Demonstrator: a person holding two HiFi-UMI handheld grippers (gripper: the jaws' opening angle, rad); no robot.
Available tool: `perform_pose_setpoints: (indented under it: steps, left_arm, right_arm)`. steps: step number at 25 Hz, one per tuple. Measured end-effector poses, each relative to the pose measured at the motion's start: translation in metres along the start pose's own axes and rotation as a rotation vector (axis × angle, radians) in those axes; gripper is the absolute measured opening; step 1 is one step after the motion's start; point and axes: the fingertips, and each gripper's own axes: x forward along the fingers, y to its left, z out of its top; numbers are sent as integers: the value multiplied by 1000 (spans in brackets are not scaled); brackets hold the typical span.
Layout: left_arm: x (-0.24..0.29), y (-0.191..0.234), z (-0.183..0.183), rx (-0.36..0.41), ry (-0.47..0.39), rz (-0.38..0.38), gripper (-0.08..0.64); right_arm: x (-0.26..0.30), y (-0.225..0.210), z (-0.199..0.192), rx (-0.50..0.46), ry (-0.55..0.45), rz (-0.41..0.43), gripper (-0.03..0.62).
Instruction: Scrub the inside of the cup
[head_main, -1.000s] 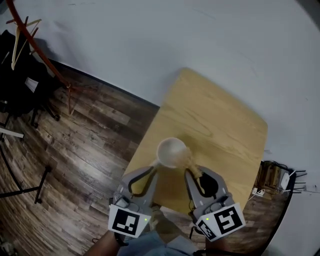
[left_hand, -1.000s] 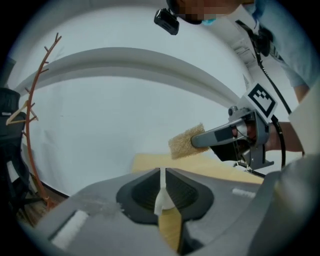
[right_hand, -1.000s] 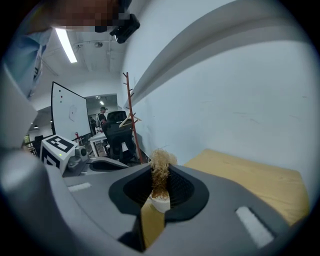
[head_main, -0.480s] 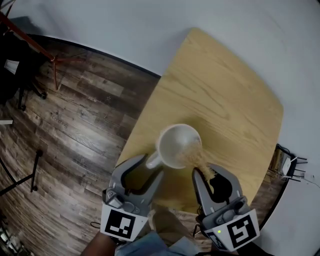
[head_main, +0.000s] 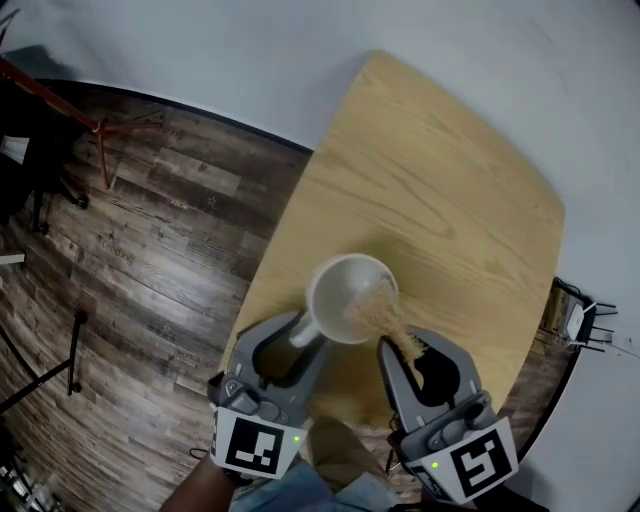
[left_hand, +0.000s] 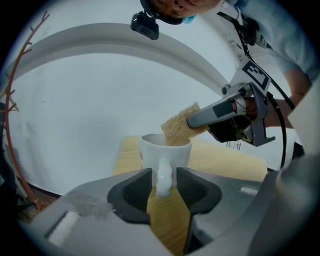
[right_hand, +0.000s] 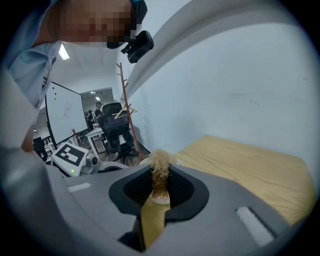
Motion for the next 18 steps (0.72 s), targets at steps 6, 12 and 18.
perform_pose_setpoints:
  steps: [6, 12, 18]
  left_arm:
    - [2, 1, -8, 26, 79, -17, 78]
    - [5, 7, -3, 151, 199, -62, 69]
    - [18, 15, 4, 387, 304, -159, 69]
  right_arm:
    - [-1, -2, 2, 21, -14, -15, 66]
    - [-10, -7, 9, 67, -26, -34, 66]
    - [-19, -24, 17, 117, -95, -94, 66]
